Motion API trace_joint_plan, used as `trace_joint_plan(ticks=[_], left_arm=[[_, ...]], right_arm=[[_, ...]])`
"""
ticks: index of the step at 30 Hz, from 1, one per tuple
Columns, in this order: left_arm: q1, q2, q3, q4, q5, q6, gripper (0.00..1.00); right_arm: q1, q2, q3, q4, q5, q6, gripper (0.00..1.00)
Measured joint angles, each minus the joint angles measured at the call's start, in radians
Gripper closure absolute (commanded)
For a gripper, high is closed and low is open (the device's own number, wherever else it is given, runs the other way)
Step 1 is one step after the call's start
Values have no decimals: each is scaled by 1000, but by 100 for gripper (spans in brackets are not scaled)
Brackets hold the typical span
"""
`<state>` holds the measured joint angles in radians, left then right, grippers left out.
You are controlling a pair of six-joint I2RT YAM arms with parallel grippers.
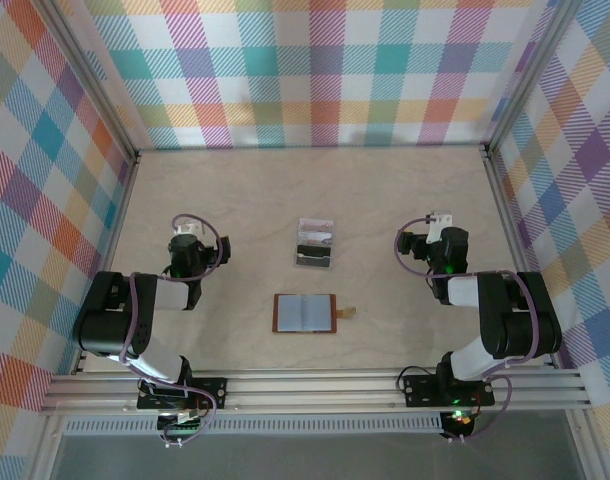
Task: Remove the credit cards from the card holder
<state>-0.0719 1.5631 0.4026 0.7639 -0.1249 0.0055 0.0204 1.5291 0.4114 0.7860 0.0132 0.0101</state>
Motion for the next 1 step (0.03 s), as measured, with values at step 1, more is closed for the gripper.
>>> trace_joint_plan(ticks=[1], left_arm=[[0,0,0,0,0,1,0]], right_arm=[[0,0,0,0,-3,0,0]])
